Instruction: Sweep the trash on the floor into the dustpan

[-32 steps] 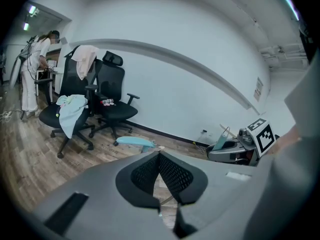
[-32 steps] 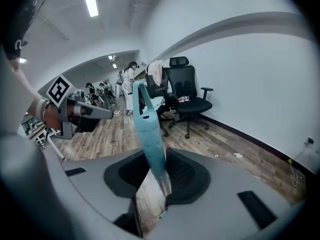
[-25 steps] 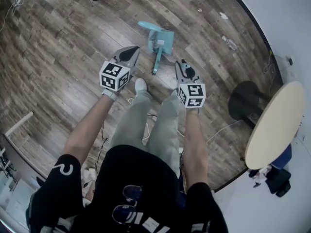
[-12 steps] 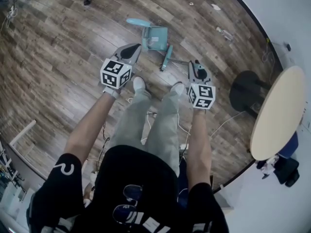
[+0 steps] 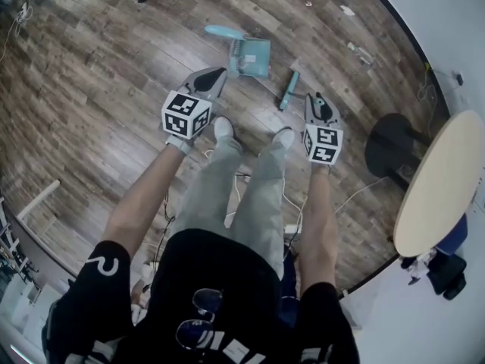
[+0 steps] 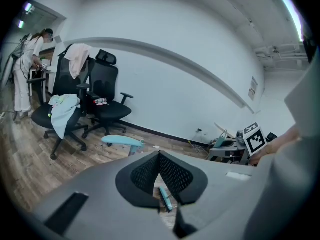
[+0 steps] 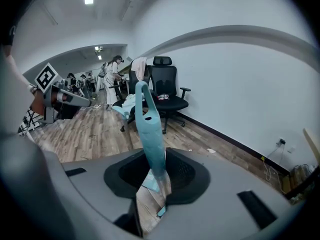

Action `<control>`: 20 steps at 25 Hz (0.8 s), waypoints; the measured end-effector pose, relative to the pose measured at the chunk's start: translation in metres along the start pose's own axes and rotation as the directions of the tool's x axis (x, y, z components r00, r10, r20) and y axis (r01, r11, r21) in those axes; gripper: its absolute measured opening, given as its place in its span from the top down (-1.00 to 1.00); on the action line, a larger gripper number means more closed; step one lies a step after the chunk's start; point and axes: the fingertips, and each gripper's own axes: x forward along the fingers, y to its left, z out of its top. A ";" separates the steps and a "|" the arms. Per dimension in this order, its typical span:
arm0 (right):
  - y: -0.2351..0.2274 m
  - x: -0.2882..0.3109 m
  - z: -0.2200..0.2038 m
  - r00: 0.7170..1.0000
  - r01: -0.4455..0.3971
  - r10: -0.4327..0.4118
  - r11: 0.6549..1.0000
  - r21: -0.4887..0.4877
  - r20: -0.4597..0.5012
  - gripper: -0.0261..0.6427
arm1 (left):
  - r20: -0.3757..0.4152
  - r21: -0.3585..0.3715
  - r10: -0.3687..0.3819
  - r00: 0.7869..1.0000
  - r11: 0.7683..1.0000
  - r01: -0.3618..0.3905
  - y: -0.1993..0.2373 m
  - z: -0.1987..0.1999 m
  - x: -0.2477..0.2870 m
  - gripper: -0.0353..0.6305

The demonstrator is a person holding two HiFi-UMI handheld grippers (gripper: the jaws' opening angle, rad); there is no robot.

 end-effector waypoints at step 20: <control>0.090 -0.035 0.077 0.963 -0.248 0.243 0.968 0.034 0.117 0.67 | 0.055 -0.019 0.079 0.995 0.997 -0.078 0.010 0.031 -0.053 0.90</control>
